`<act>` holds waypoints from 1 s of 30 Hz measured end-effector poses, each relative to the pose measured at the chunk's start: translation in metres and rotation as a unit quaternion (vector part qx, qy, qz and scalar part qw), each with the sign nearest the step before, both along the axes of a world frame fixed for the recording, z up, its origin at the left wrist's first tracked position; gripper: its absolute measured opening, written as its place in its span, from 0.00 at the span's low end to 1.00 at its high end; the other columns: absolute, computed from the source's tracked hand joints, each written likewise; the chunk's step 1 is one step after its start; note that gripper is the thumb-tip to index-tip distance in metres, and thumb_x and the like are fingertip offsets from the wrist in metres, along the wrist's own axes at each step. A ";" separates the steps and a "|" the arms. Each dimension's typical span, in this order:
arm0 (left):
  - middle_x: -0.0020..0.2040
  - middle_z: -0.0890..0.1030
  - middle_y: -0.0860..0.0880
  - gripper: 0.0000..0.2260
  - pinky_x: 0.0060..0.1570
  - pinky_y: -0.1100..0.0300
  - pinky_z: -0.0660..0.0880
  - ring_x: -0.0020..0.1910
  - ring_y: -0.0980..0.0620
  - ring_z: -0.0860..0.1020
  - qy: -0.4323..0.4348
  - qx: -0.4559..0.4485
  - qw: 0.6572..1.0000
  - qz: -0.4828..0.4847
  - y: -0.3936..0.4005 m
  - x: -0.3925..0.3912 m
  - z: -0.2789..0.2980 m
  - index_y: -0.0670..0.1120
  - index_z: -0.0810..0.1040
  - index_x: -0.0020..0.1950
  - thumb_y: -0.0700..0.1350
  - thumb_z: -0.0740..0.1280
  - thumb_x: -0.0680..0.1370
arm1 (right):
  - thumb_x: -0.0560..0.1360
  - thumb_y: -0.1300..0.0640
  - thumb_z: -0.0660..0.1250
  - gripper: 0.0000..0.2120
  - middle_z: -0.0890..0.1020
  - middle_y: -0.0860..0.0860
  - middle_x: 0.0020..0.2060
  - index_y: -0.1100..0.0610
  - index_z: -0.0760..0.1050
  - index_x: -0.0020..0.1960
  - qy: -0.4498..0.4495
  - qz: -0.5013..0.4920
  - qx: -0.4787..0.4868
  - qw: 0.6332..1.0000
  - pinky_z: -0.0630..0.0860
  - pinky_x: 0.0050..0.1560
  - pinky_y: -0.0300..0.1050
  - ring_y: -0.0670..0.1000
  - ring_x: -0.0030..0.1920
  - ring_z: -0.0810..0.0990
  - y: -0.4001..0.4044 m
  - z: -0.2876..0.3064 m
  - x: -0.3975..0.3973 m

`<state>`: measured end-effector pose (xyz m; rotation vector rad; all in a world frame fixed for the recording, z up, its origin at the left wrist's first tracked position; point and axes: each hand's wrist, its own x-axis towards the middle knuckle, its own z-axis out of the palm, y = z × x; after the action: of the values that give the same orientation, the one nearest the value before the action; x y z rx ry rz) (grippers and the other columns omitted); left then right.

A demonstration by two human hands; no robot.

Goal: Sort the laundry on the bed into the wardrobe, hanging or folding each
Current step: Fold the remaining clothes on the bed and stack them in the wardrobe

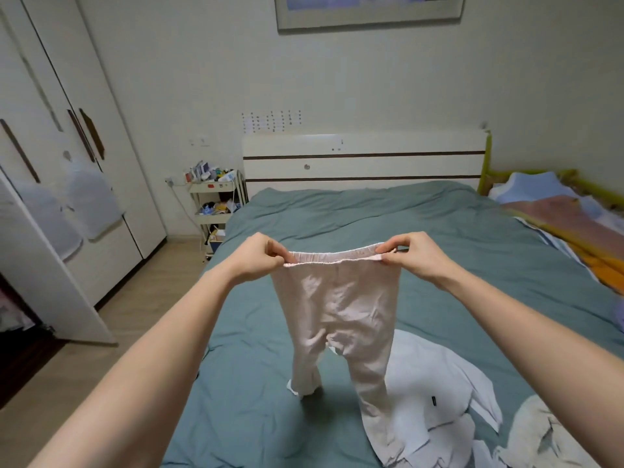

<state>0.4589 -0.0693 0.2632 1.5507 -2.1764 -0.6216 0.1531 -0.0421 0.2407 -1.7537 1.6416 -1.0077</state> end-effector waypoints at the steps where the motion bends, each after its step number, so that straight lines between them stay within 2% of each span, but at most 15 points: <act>1: 0.41 0.85 0.55 0.17 0.39 0.63 0.76 0.38 0.61 0.80 0.010 -0.005 1.000 0.000 0.001 0.002 -0.003 0.51 0.86 0.45 0.34 0.62 0.72 | 0.71 0.65 0.72 0.05 0.85 0.50 0.42 0.57 0.83 0.44 -0.006 0.013 0.002 1.000 0.71 0.41 0.25 0.41 0.40 0.80 0.002 -0.001 -0.001; 3: 0.49 0.85 0.54 0.17 0.50 0.57 0.78 0.46 0.57 0.82 0.039 -0.016 0.999 0.006 0.003 0.003 -0.007 0.52 0.85 0.48 0.34 0.62 0.72 | 0.70 0.68 0.73 0.07 0.85 0.51 0.44 0.59 0.83 0.46 -0.020 0.023 -0.007 1.000 0.73 0.43 0.26 0.46 0.42 0.82 0.002 -0.005 -0.001; 7: 0.55 0.83 0.53 0.17 0.55 0.51 0.78 0.51 0.54 0.82 0.066 -0.020 0.998 0.010 0.003 0.002 -0.011 0.50 0.84 0.54 0.34 0.62 0.73 | 0.69 0.66 0.74 0.06 0.85 0.55 0.41 0.58 0.84 0.43 -0.013 0.000 -0.066 0.998 0.79 0.45 0.38 0.50 0.41 0.82 0.001 -0.009 0.000; 9: 0.56 0.83 0.52 0.17 0.57 0.57 0.77 0.53 0.56 0.81 0.079 -0.014 0.997 0.008 0.002 0.004 -0.013 0.49 0.84 0.55 0.34 0.62 0.74 | 0.68 0.67 0.74 0.05 0.85 0.57 0.39 0.59 0.84 0.41 -0.025 0.001 -0.065 0.998 0.78 0.42 0.38 0.48 0.36 0.81 0.004 -0.009 -0.001; 12: 0.52 0.84 0.56 0.10 0.51 0.72 0.73 0.49 0.66 0.79 0.101 0.009 0.995 -0.002 0.004 0.006 -0.013 0.48 0.85 0.53 0.37 0.68 0.75 | 0.69 0.69 0.73 0.03 0.83 0.62 0.36 0.64 0.82 0.40 -0.068 0.009 -0.052 0.996 0.78 0.35 0.34 0.46 0.29 0.80 0.008 -0.006 -0.001; 14: 0.47 0.84 0.58 0.07 0.43 0.75 0.72 0.41 0.68 0.78 0.088 0.020 0.995 -0.029 0.006 0.008 -0.013 0.49 0.86 0.49 0.46 0.75 0.72 | 0.70 0.69 0.73 0.01 0.81 0.59 0.33 0.66 0.81 0.40 -0.089 0.008 -0.040 0.995 0.76 0.30 0.34 0.46 0.25 0.79 0.009 -0.004 0.000; 16: 0.43 0.85 0.58 0.09 0.39 0.71 0.71 0.36 0.66 0.77 0.068 0.006 0.997 -0.030 0.006 0.008 -0.016 0.50 0.87 0.46 0.49 0.78 0.68 | 0.69 0.67 0.74 0.02 0.79 0.53 0.28 0.64 0.81 0.38 -0.076 -0.006 -0.039 0.996 0.71 0.26 0.34 0.45 0.21 0.75 0.008 -0.005 0.000; 18: 0.42 0.85 0.55 0.06 0.40 0.67 0.74 0.38 0.63 0.79 0.087 -0.019 0.996 -0.008 0.004 0.007 -0.018 0.48 0.87 0.44 0.48 0.77 0.70 | 0.68 0.65 0.76 0.04 0.77 0.49 0.25 0.62 0.82 0.37 -0.059 -0.020 -0.045 0.997 0.68 0.26 0.33 0.43 0.22 0.70 0.005 -0.007 0.001; 21: 0.43 0.86 0.50 0.05 0.46 0.65 0.78 0.43 0.56 0.82 0.163 0.003 0.987 0.011 0.004 0.005 -0.016 0.44 0.85 0.41 0.45 0.75 0.73 | 0.67 0.62 0.77 0.07 0.77 0.50 0.26 0.61 0.80 0.34 -0.051 -0.029 -0.041 0.997 0.66 0.30 0.35 0.42 0.26 0.70 0.003 -0.008 0.000; 23: 0.44 0.85 0.44 0.05 0.45 0.65 0.79 0.42 0.53 0.83 0.211 0.040 0.977 0.007 0.005 0.004 -0.015 0.40 0.83 0.40 0.40 0.73 0.74 | 0.67 0.63 0.77 0.09 0.77 0.52 0.28 0.61 0.77 0.33 -0.063 -0.020 -0.032 0.997 0.67 0.30 0.34 0.41 0.26 0.70 0.003 -0.006 0.001; 25: 0.43 0.84 0.41 0.05 0.44 0.65 0.79 0.41 0.52 0.82 0.217 0.056 0.975 -0.007 0.006 0.005 -0.013 0.38 0.81 0.40 0.38 0.71 0.75 | 0.67 0.64 0.77 0.11 0.76 0.53 0.27 0.60 0.75 0.32 -0.081 -0.008 -0.021 0.996 0.67 0.28 0.33 0.41 0.24 0.70 0.005 -0.004 0.002; 28: 0.40 0.81 0.40 0.06 0.41 0.61 0.81 0.38 0.51 0.80 0.216 0.067 0.974 -0.017 0.005 0.005 -0.011 0.36 0.77 0.40 0.36 0.69 0.77 | 0.67 0.65 0.76 0.14 0.73 0.49 0.24 0.59 0.72 0.31 -0.100 -0.006 -0.010 0.995 0.64 0.23 0.33 0.42 0.22 0.68 0.007 -0.002 0.004; 30: 0.39 0.78 0.41 0.06 0.39 0.61 0.81 0.37 0.51 0.79 0.210 0.058 0.976 -0.009 0.004 0.004 -0.011 0.36 0.76 0.41 0.36 0.68 0.77 | 0.68 0.67 0.76 0.15 0.73 0.50 0.26 0.59 0.70 0.32 -0.122 0.002 -0.012 0.992 0.66 0.23 0.34 0.44 0.24 0.69 0.008 -0.003 0.005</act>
<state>0.4628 -0.0648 0.2519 1.3085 -1.8629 -0.9972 0.1583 -0.0342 0.2378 -1.5773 1.4783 -1.1930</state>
